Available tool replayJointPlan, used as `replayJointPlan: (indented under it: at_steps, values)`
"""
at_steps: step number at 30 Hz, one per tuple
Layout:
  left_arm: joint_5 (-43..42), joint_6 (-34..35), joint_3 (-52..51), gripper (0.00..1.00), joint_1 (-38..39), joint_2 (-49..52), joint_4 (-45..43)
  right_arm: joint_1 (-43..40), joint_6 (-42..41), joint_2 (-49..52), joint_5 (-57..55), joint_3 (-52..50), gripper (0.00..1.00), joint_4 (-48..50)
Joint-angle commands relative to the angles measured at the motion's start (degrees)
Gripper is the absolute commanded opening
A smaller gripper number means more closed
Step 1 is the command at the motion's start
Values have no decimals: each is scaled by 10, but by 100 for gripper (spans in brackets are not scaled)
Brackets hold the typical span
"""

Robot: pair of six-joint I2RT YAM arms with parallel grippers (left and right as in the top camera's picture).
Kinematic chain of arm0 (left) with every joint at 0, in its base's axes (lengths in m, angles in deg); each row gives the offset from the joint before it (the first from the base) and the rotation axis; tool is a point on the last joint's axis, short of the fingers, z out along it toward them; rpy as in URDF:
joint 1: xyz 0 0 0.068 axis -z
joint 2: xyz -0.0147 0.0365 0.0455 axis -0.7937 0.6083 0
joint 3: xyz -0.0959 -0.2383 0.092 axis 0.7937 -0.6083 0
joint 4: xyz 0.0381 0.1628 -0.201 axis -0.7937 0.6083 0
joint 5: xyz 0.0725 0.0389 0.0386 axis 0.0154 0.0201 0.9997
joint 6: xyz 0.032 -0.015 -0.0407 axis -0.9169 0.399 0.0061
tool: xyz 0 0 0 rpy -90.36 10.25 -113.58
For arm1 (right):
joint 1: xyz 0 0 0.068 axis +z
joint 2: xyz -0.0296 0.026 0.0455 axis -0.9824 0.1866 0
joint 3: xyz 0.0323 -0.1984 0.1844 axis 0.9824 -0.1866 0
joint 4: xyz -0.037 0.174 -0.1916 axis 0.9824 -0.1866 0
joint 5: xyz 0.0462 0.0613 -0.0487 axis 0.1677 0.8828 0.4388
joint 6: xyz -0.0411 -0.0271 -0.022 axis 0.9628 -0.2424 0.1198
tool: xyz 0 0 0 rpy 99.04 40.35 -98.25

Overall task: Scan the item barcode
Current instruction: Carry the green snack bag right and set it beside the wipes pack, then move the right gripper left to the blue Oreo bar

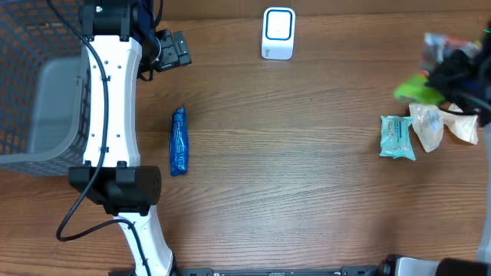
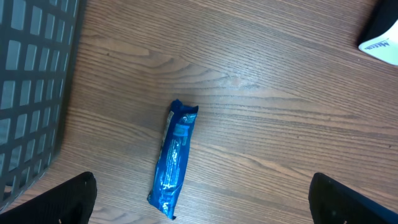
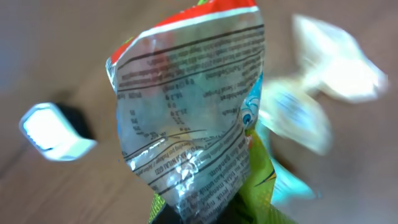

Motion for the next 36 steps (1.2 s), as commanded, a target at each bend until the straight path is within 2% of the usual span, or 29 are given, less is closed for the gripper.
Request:
replayJointPlan:
  at_steps: [1, 6, 12, 16, 22, 26, 36]
  values:
    - [7, 12, -2, 100, 1, 1, -1, -48, -7, 27, -8, 5, 4, -27]
    - [7, 12, -2, 100, 1, 1, -1, -93, 4, 76, -28, -25, 4, -35]
    - [7, 12, -2, 100, 1, 1, -1, -93, 94, 146, -28, -51, 4, -26]
    - [7, 12, -2, 100, 1, 1, -1, -94, 103, 179, -28, -54, 4, -25]
    - [7, 12, -2, 100, 1, 1, -1, -94, 104, 182, -17, -53, 21, -35]
    - [7, 12, -2, 100, 1, 1, -1, -94, 137, 182, -7, -47, 32, -57]
    - [0, 12, -2, 100, 1, 1, -3, -85, 217, 170, 100, 83, 42, -154]
